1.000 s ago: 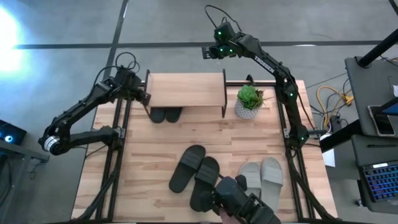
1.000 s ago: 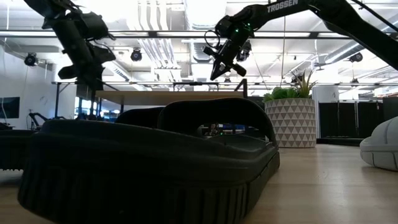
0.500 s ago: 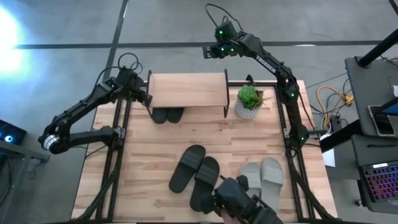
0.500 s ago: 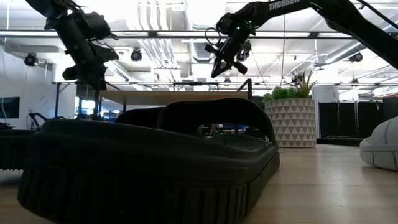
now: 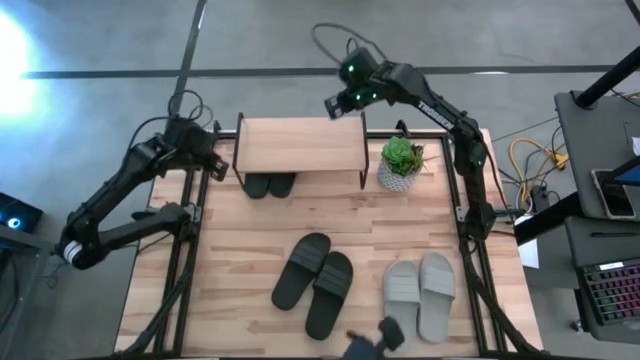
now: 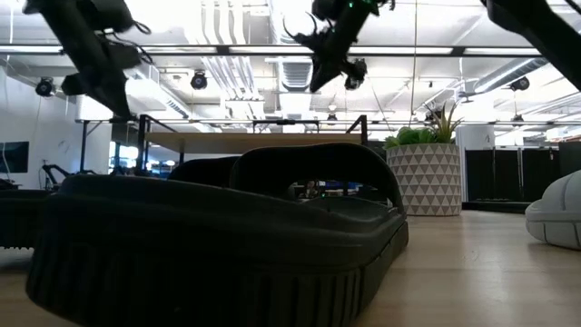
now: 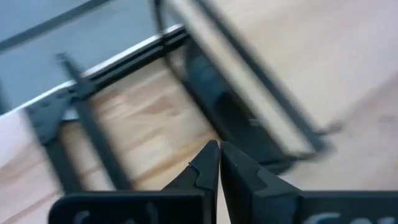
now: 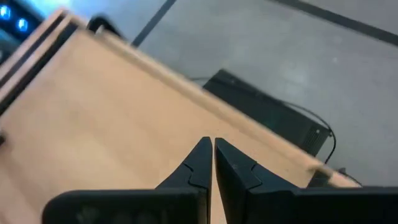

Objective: Pick and place slides into the shelf
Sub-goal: Put the black slide on the shelf

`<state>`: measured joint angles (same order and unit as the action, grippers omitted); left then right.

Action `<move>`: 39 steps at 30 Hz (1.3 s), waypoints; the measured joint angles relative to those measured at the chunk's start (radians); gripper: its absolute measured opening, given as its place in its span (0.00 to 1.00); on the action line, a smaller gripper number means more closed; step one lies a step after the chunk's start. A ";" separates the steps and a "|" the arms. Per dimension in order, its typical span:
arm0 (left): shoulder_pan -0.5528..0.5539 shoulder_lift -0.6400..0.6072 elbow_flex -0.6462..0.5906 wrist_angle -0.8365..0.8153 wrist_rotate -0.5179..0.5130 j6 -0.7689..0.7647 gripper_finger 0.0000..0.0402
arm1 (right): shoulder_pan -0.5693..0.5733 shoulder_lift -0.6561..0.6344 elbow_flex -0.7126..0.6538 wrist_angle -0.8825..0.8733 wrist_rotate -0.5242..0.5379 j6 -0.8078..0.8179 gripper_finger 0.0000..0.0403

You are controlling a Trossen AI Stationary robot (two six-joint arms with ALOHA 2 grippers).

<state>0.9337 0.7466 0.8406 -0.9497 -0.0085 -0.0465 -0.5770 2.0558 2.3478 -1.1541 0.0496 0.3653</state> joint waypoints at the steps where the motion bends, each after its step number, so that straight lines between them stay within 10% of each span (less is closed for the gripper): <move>1: -0.001 -0.020 0.000 -0.006 0.044 -0.003 0.00 | 0.021 -0.007 0.000 -0.016 0.010 0.000 0.03; 12: -0.043 -0.183 -0.013 -0.042 0.392 0.051 0.00 | 0.322 -0.024 -0.001 -0.225 0.149 0.178 0.03; 29: -0.108 -0.424 -0.139 -0.091 0.832 -0.002 0.00 | 0.797 -0.020 -0.167 -0.354 0.152 1.169 0.03; 39: -0.109 -0.343 -0.114 0.510 0.774 -0.289 0.00 | 0.971 -0.019 -0.251 -0.168 0.183 1.301 0.03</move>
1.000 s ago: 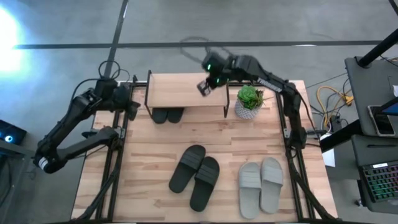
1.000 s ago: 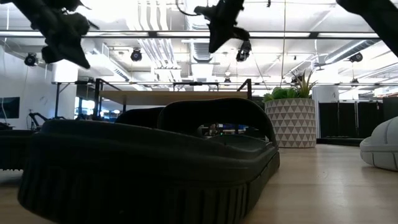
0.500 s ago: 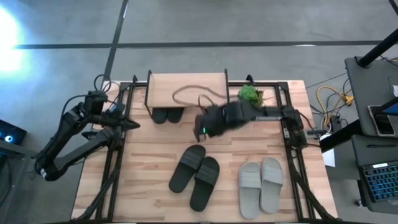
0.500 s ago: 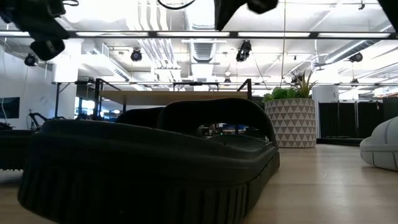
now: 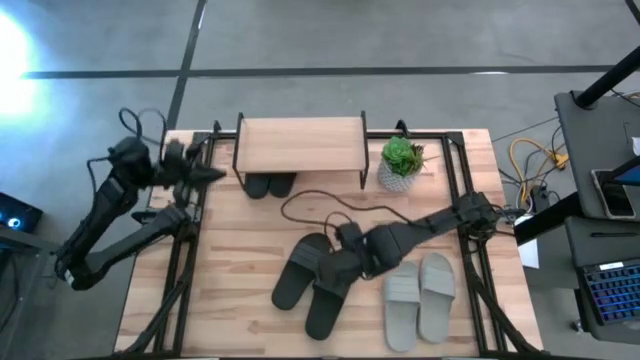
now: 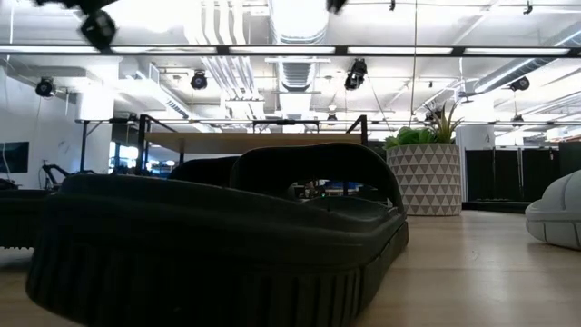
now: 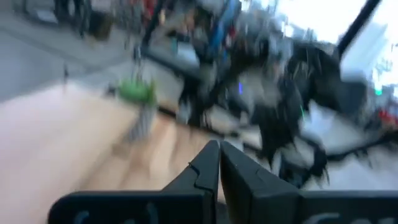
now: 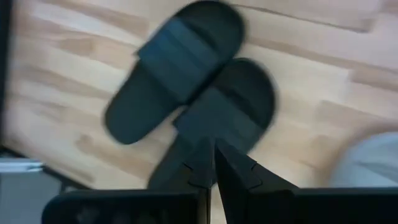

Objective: Pick and place slides into the shelf
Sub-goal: Put the black slide on the shelf

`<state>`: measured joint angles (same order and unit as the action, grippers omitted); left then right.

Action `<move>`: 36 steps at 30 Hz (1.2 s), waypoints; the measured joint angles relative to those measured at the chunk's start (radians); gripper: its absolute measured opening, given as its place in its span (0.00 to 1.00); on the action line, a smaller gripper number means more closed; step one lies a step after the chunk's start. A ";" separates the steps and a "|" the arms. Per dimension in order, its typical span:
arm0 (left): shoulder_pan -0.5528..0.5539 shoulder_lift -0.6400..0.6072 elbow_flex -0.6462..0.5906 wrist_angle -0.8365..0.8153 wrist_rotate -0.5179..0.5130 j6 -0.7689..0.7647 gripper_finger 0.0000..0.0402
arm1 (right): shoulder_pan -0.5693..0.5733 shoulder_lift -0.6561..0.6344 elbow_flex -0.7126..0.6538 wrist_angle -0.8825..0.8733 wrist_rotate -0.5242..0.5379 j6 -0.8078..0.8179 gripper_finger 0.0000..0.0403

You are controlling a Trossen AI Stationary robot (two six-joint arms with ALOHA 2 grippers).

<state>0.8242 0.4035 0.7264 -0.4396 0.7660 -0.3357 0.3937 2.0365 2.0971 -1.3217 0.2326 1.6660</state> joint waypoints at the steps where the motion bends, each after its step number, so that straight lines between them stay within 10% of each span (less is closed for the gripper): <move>1: 0.000 0.035 0.004 0.084 -0.003 -0.046 0.00 | 0.012 0.000 -0.004 0.022 0.012 0.009 0.03; 11: -0.245 0.337 -0.023 0.247 0.018 -0.167 0.00 | 0.140 0.000 -0.009 0.032 0.149 0.139 0.03; 25: -1.070 0.336 -0.031 0.273 -0.630 -0.260 0.00 | 0.251 0.000 -0.035 -0.052 0.224 0.384 0.03; 36: -1.558 0.601 -0.078 0.212 -1.051 -0.367 0.00 | 0.257 0.000 -0.065 0.001 0.220 0.398 0.03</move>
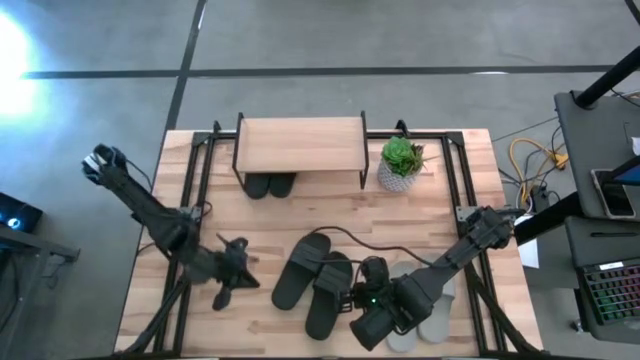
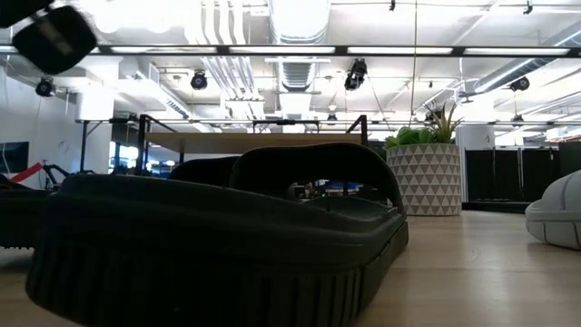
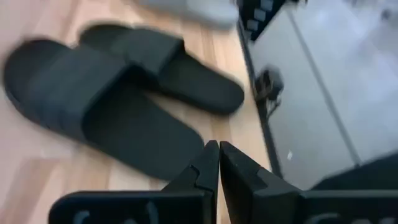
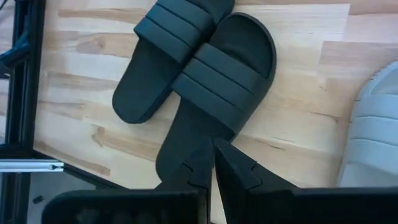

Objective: Pick and place slides into the shelf
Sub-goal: Put the black slide on the shelf

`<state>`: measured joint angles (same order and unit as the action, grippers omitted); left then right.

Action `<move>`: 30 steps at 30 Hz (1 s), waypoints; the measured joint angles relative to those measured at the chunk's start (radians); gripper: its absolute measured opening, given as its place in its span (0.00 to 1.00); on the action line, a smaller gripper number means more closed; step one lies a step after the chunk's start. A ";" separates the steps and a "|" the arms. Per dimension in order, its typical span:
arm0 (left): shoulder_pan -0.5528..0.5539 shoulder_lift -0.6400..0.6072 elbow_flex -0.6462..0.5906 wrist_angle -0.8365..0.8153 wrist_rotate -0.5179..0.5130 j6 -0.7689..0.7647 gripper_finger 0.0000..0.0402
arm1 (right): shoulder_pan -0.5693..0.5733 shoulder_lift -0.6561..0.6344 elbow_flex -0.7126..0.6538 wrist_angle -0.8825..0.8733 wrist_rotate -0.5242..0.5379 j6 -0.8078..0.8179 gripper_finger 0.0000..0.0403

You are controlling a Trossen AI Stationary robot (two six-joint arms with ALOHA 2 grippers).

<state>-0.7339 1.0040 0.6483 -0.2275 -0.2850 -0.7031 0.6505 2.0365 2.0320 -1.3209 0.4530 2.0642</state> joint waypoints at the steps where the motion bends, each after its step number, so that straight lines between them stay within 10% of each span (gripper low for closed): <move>1: -0.019 0.029 0.003 0.000 -0.003 -0.004 0.00 | 0.003 0.000 -0.002 0.000 -0.004 0.006 0.03; 30: -0.056 0.678 0.054 0.540 0.100 0.106 0.00 | 0.039 0.000 -0.050 -0.005 -0.016 0.098 0.03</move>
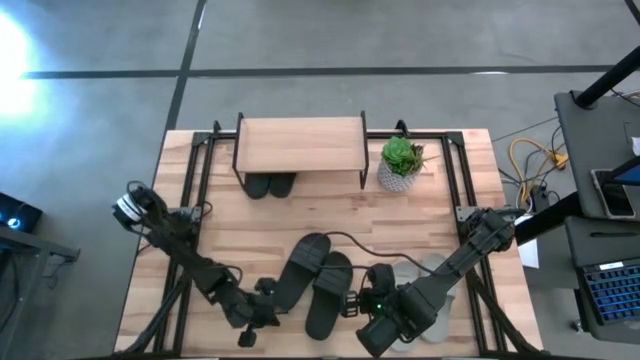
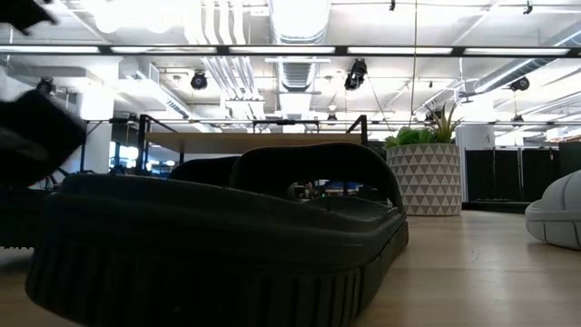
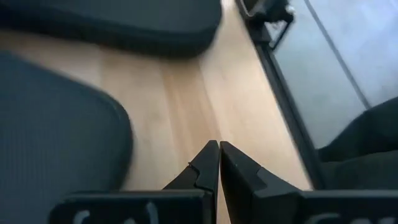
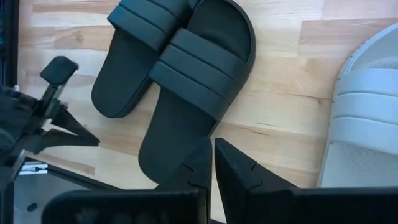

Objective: Pick and place slides into the shelf
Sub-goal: Put the black slide on the shelf

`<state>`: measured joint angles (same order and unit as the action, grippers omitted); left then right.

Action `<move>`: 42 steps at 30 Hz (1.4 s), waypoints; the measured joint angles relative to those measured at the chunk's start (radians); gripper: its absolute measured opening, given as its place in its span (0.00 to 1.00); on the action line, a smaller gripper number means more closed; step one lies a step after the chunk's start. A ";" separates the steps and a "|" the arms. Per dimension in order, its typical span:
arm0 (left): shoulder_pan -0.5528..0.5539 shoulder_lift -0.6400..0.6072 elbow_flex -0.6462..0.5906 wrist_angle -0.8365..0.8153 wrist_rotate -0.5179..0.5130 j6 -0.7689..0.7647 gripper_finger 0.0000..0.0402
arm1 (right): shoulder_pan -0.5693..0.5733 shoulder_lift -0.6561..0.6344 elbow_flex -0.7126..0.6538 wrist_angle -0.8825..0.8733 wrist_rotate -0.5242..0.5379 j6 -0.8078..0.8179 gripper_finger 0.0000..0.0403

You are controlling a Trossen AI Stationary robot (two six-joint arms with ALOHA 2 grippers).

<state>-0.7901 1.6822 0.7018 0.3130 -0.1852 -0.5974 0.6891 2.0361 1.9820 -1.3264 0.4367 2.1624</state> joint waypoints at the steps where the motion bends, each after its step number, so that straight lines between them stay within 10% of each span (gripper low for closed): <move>1: 0.016 0.011 0.007 0.000 0.000 0.023 0.00 | 0.000 0.000 0.000 -0.001 0.002 0.000 0.03; 20: 0.359 0.024 0.018 -0.012 0.116 0.353 0.00 | 0.001 0.000 0.000 -0.021 0.036 0.038 0.03; 35: 0.319 -0.294 0.009 -0.236 0.019 0.239 0.00 | 0.034 0.000 -0.002 -0.147 -0.044 0.077 0.03; 42: 0.331 -0.462 0.009 -0.301 0.099 0.262 0.00 | -0.026 0.000 -0.010 -0.093 -0.065 -0.189 0.10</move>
<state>-0.4595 1.2200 0.7105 0.0117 -0.0864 -0.3353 0.6634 2.0361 1.9724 -1.4199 0.3713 1.9737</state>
